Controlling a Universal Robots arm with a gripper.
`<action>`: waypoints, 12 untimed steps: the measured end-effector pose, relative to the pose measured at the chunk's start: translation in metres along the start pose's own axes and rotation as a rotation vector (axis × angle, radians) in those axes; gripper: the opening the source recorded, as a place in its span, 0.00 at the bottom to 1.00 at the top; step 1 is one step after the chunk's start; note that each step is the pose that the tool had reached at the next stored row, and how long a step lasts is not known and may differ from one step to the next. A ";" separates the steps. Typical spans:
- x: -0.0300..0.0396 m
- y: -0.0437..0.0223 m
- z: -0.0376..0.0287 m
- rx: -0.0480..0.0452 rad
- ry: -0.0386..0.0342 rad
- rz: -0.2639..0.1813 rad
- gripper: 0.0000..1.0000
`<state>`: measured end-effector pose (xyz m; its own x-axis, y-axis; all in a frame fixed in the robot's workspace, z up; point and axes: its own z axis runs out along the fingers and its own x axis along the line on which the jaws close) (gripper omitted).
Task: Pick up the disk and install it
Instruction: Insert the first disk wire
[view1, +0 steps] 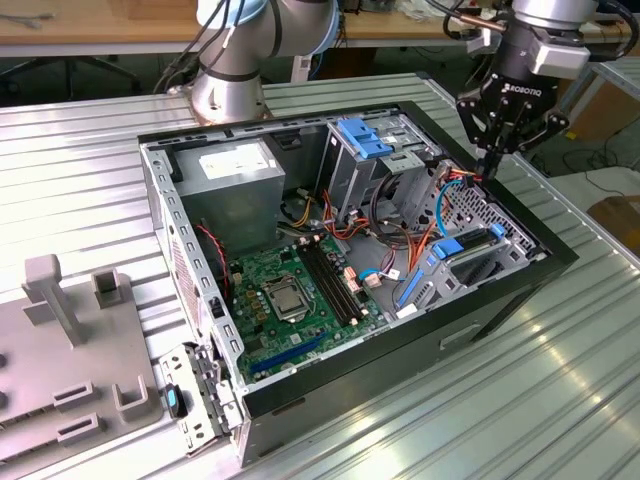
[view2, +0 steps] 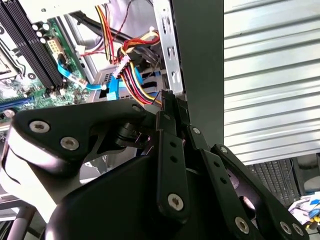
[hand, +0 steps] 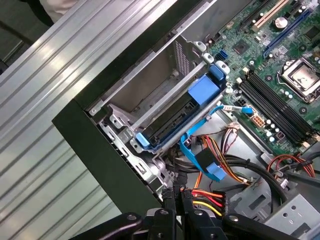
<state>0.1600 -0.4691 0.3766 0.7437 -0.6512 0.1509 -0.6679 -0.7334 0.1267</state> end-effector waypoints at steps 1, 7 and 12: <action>0.0012 0.0014 0.0003 -0.0002 0.0000 0.001 0.16; 0.0038 0.0042 0.0012 -0.0058 -0.0048 0.037 0.16; 0.0049 0.0055 0.0018 -0.0112 -0.0089 0.071 0.16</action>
<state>0.1600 -0.4766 0.3762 0.6947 -0.7032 0.1511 -0.7192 -0.6831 0.1270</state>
